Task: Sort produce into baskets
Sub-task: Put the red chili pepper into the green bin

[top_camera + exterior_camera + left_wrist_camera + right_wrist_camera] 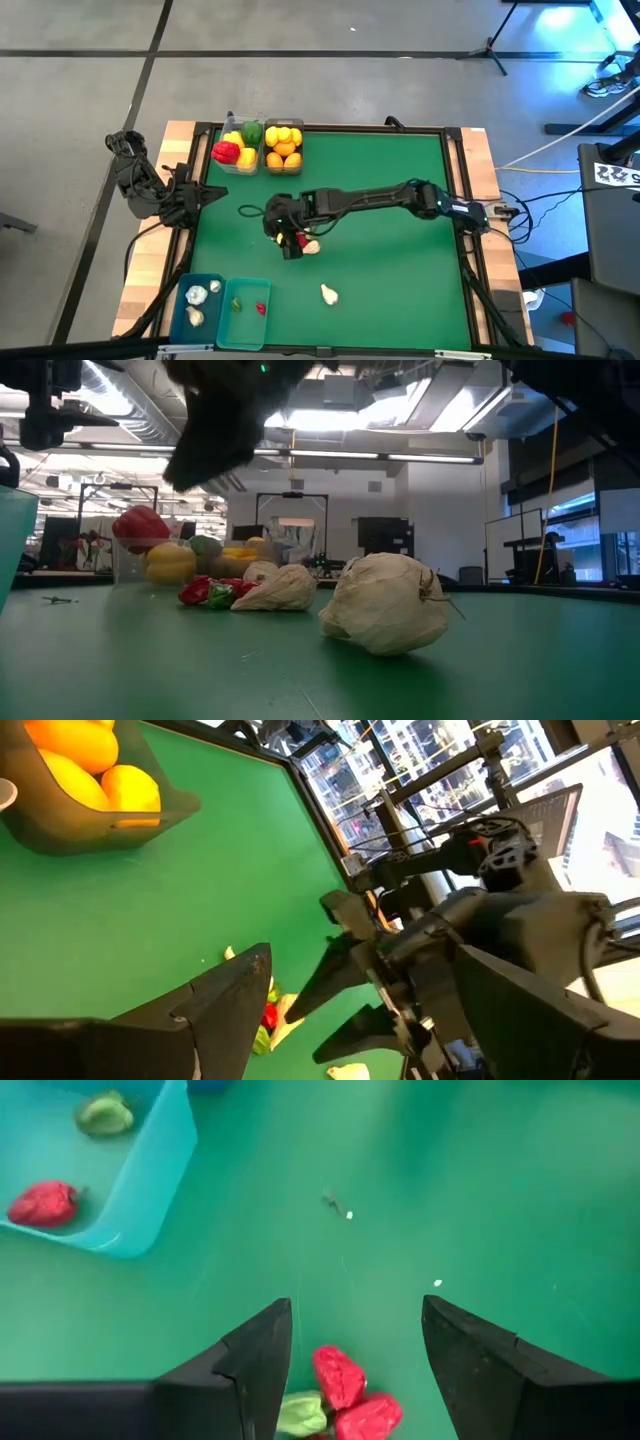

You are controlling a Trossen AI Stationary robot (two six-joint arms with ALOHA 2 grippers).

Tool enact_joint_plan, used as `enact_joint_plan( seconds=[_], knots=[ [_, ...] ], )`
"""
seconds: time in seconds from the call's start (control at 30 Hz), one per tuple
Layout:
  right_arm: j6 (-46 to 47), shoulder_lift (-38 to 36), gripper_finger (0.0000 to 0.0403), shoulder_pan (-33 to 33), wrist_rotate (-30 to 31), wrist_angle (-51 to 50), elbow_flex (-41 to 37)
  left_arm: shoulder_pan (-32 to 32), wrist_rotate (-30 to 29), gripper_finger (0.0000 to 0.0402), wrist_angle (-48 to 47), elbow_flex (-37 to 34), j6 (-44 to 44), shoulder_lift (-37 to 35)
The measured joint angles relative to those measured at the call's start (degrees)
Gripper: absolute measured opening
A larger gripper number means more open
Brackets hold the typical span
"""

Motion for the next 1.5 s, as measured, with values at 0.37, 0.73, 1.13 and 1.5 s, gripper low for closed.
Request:
enact_joint_plan(
  seconds=[0.37,0.73,1.13,1.5],
  knots=[
    [1.9,-0.1,0.0218,0.1,-0.7,9.2,-14.4,0.0,0.0,0.0306,-1.5,0.0,-0.4,0.0],
    [2.8,-0.1,0.0218,0.0,-0.2,17.1,-20.8,0.0,-0.4,0.0306,-1.5,0.0,-0.6,0.0],
    [3.8,-0.1,0.0196,-0.3,2.7,17.6,-22.0,0.0,-0.4,0.0306,-1.5,0.0,-0.6,0.0],
    [4.4,-0.3,0.01,-0.1,2.4,17.4,-22.0,0.0,-0.4,0.0306,-1.5,0.0,-1.5,0.0]
  ],
)
